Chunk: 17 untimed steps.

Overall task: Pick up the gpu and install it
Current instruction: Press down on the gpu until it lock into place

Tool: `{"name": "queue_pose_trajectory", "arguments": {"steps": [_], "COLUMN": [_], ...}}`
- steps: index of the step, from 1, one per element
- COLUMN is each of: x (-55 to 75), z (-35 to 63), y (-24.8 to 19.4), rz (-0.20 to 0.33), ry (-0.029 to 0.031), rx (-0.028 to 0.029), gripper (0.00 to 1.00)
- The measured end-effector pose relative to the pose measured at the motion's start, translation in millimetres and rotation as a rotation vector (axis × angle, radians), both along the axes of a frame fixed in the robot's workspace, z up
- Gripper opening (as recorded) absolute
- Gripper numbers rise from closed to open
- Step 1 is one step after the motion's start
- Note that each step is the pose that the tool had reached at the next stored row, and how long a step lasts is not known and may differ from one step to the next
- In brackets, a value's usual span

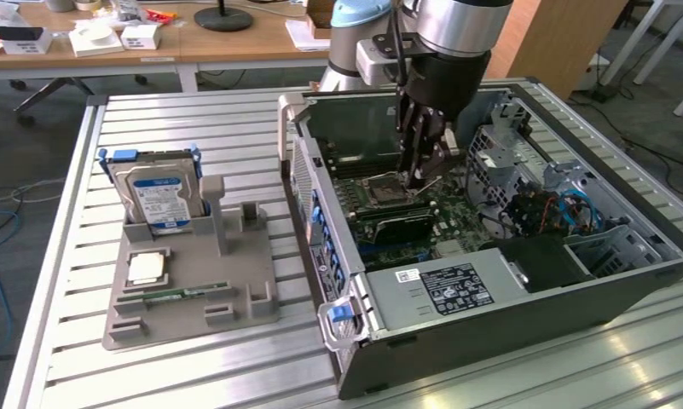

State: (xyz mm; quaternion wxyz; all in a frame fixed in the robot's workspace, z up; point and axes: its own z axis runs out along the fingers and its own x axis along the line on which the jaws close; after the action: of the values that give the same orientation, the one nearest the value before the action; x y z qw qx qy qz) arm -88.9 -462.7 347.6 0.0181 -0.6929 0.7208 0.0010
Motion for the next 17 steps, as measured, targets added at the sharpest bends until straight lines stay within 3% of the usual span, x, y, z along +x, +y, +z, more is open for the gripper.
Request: {"name": "queue_pose_trajectory", "arguments": {"steps": [10, 13, 15, 17], "x": [0.0, 0.0, 0.0, 0.0], "z": [0.0, 0.0, 0.0, 0.0], "y": [0.0, 0.0, 0.0, 0.0], "rz": [0.000, 0.000, 0.000, 0.000], "ry": [0.0000, 0.0000, 0.0000, 0.0000], "rx": [0.0000, 0.0000, 0.0000, -0.0001], "gripper": [0.39, 0.31, 0.19, 0.13]}}
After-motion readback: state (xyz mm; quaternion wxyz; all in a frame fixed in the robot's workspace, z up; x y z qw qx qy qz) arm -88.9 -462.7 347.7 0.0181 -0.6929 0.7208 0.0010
